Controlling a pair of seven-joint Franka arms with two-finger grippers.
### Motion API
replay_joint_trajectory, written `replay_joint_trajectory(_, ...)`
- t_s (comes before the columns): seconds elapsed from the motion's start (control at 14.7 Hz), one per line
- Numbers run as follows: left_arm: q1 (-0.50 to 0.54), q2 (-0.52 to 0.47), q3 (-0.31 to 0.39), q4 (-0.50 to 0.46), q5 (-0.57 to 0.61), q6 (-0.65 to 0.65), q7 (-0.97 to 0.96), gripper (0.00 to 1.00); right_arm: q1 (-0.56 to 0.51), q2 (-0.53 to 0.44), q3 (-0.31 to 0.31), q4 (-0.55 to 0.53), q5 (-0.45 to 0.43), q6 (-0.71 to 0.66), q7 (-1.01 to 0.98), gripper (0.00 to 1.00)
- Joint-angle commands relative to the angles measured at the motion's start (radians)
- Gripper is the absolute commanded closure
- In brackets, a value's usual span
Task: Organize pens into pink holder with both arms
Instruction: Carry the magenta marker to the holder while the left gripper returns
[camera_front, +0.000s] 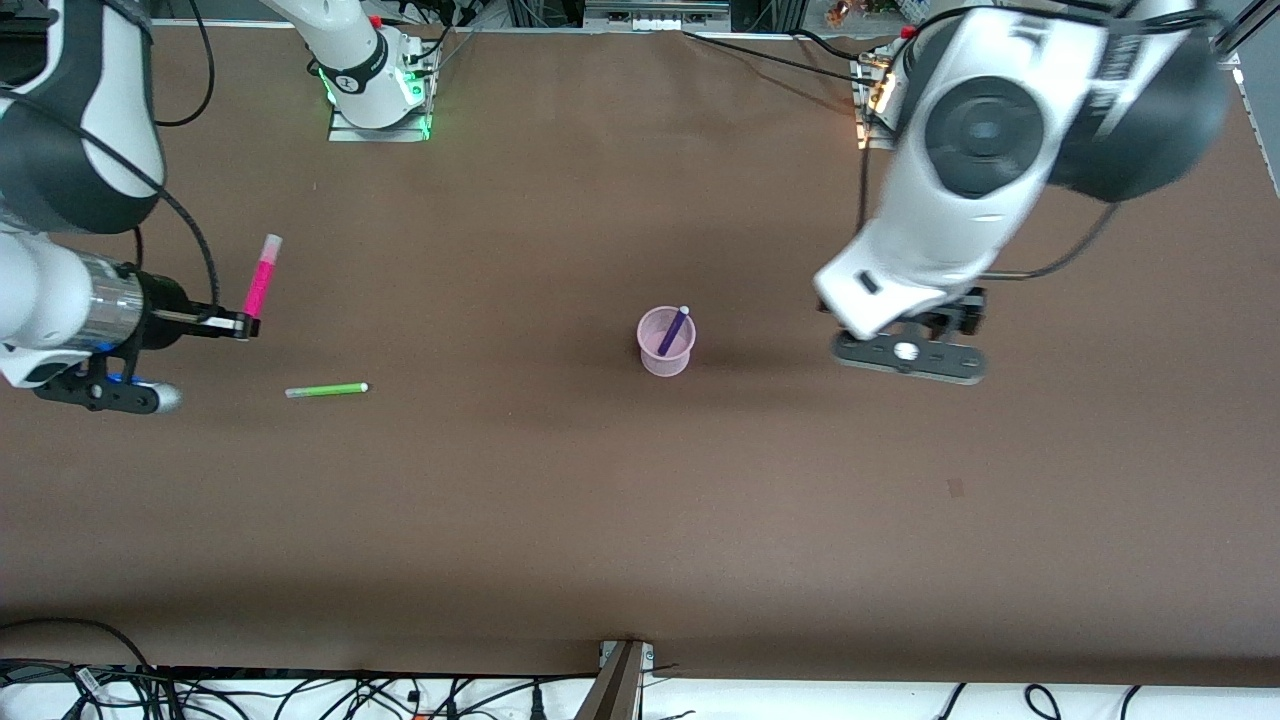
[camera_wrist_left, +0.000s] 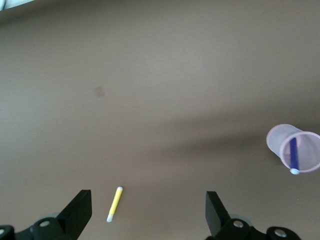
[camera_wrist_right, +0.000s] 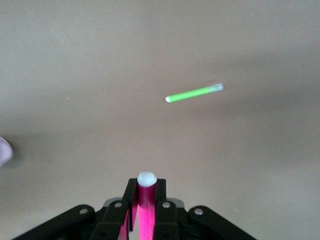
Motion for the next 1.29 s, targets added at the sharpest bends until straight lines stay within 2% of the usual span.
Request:
replay_joint_trajectory(0.0,0.097,-0.035,-0.013,-0.027,-0.055,0.002,0.07,0.0,0.083,0.038,-0.003,0.013,0.02,0.057,0.188,1.0)
replay_joint_trajectory(0.14,0.177,-0.042,-0.013,-0.027,-0.105,0.007,0.116,0.0,0.154,0.069,-0.005,0.013,0.017,0.111,0.314,1.0)
replay_joint_trajectory(0.48,0.309,-0.046,-0.013,-0.078,-0.126,0.031,0.257,0.0,0.33,0.16,-0.008,0.014,-0.006,0.301,0.613,1.0)
replay_joint_trajectory(0.82,0.389,-0.123,-0.013,-0.295,-0.126,0.227,0.32,0.0,0.496,0.236,-0.008,0.014,-0.113,0.488,0.873,1.0)
replay_joint_trajectory(1.09,0.418,-0.132,-0.011,-0.37,-0.129,0.289,0.328,0.0,0.576,0.259,-0.011,0.016,-0.176,0.527,0.97,1.0)
replay_joint_trajectory(1.23,0.424,-0.181,-0.011,-0.478,-0.128,0.39,0.328,0.0,0.626,0.262,-0.011,0.017,-0.246,0.531,0.987,1.0)
